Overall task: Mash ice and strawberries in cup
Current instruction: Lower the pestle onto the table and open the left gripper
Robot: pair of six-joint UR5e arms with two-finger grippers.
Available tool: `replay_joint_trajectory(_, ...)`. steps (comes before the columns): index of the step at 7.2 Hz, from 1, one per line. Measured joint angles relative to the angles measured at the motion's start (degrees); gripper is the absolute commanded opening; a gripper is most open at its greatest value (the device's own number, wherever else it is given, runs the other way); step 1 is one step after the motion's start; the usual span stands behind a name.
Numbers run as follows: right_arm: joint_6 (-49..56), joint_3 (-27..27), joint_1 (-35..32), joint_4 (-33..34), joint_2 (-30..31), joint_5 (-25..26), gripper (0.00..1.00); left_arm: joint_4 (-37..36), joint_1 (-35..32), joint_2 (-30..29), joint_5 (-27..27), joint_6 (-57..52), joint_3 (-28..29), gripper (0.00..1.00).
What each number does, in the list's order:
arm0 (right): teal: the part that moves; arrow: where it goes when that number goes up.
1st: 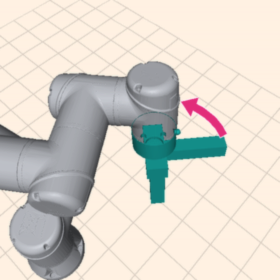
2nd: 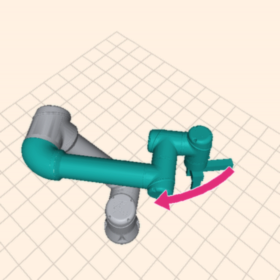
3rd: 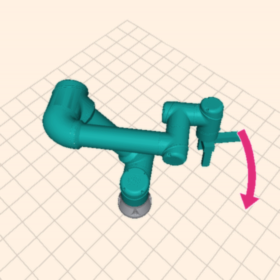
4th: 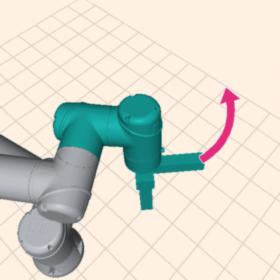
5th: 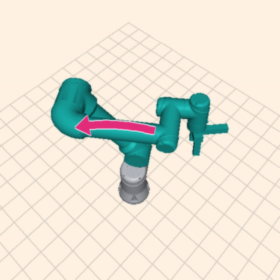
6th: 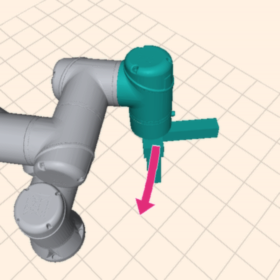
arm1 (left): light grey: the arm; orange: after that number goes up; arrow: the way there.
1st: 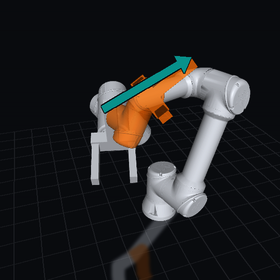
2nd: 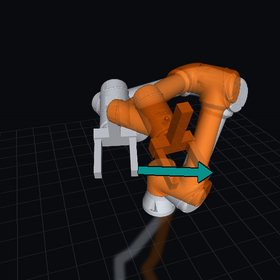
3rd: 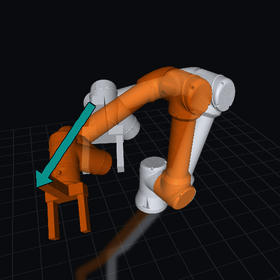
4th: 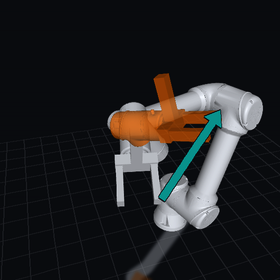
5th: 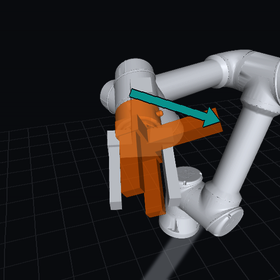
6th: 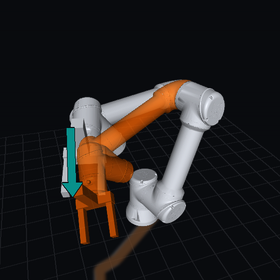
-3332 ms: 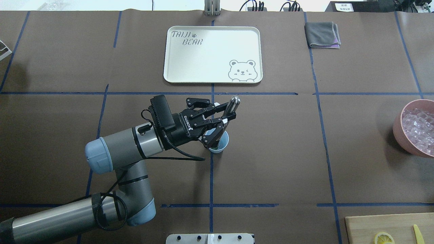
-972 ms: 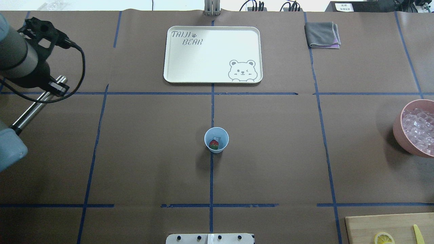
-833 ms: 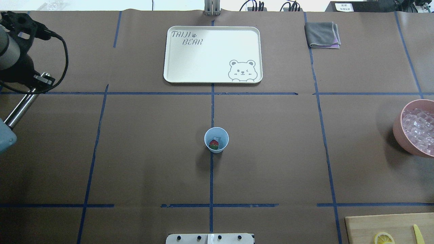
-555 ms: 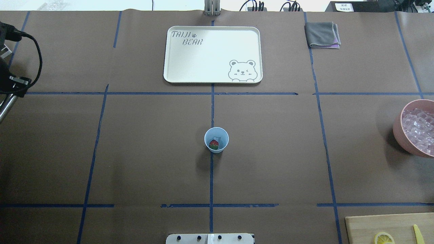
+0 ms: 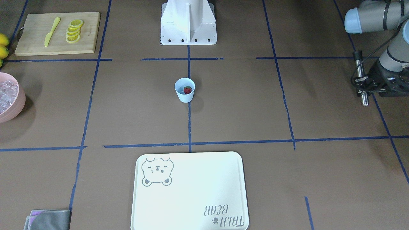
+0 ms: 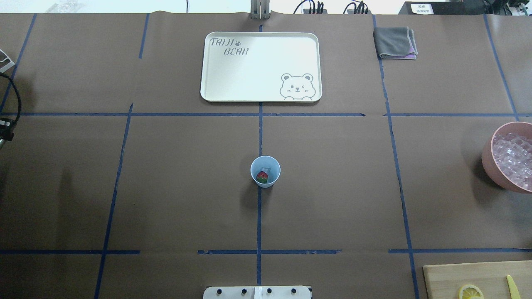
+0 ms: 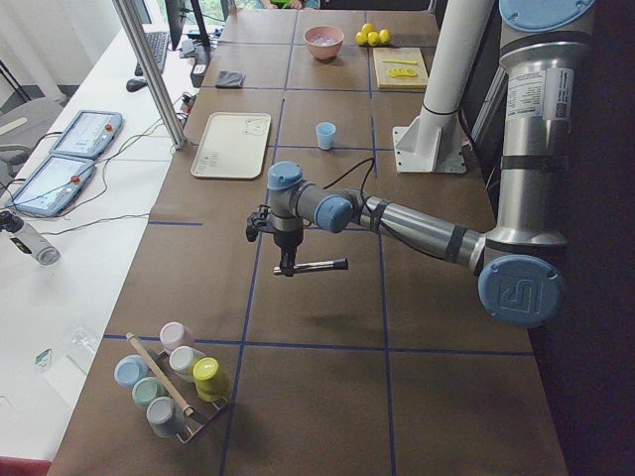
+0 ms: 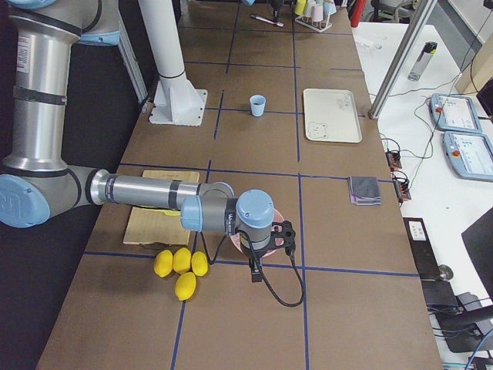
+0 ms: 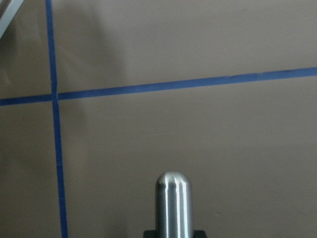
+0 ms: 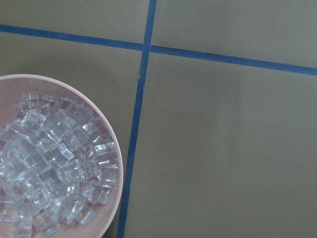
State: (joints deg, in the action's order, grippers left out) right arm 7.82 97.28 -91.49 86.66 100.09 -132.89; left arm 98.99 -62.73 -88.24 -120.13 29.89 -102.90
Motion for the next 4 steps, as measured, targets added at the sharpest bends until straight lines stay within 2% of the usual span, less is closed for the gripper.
replay_joint_trajectory(1, 0.0, 0.02, 0.0, 0.0, 0.01, 0.0, 1.0, 5.57, -0.17, 1.6, -0.37, 0.41, 3.07, 0.0)
replay_joint_trajectory(4, 0.0, 0.02, 0.0, 0.0, 0.02, 0.0, 1.0, 28.46, -0.29, 5.68, -0.21, 7.99, 12.7, 0.0)
